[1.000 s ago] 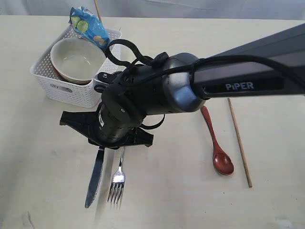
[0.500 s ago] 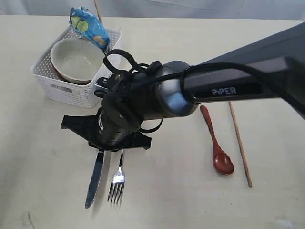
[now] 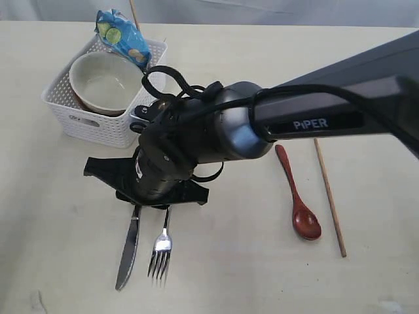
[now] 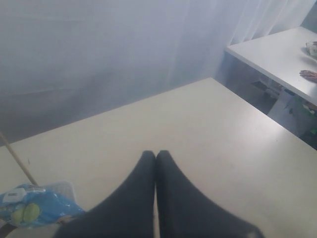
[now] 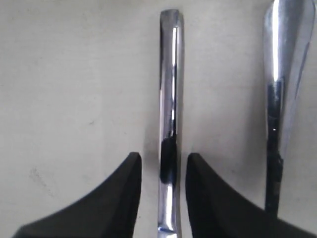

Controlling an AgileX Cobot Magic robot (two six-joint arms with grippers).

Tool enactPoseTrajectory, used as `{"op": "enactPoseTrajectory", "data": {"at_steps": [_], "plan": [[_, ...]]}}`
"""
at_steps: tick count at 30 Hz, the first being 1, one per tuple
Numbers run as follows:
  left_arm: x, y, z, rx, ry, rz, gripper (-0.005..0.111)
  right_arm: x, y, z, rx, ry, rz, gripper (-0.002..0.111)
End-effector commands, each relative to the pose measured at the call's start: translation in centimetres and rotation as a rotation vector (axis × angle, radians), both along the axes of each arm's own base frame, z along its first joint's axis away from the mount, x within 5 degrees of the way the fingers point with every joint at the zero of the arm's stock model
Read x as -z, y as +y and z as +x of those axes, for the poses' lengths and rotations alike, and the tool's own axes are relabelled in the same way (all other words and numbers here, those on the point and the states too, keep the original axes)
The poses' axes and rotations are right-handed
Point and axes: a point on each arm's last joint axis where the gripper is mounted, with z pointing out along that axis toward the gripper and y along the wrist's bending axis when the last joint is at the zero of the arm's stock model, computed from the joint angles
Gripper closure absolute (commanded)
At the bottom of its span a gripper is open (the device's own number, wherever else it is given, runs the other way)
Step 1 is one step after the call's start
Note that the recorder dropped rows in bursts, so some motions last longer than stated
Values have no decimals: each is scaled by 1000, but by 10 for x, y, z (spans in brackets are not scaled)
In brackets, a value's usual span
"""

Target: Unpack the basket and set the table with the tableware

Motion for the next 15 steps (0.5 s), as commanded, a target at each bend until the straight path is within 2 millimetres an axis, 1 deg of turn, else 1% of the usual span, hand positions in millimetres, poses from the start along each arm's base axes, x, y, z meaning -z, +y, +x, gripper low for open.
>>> {"op": "enactPoseTrajectory", "data": {"at_steps": [1,2,4,7,10,12,13,14,15], "plan": [[0,0,-3,0,3,1,107,-5,-3,3,1,-7,-7,77],[0,0,-3,2,4,1,107,-7,-4,5,8,-9,-3,77],[1,-1,-3,11,11,3,107,-19,-8,8,10,-28,11,77],[1,-1,-4,16,15,6,107,-48,-16,11,-5,-81,23,77],[2,0,-4,13,17,20,107,-85,-31,8,-38,-149,1,77],[3,0,-4,-4,44,2,106,-116,-46,5,-73,-237,-34,77],[4,1,-2,-19,58,-5,105,-128,-54,4,-87,-279,-63,77],[6,3,2,-39,55,12,102,-147,-65,4,-101,-354,-94,77],[11,7,9,-65,70,26,92,-171,-85,4,-93,-444,-145,77]]}}
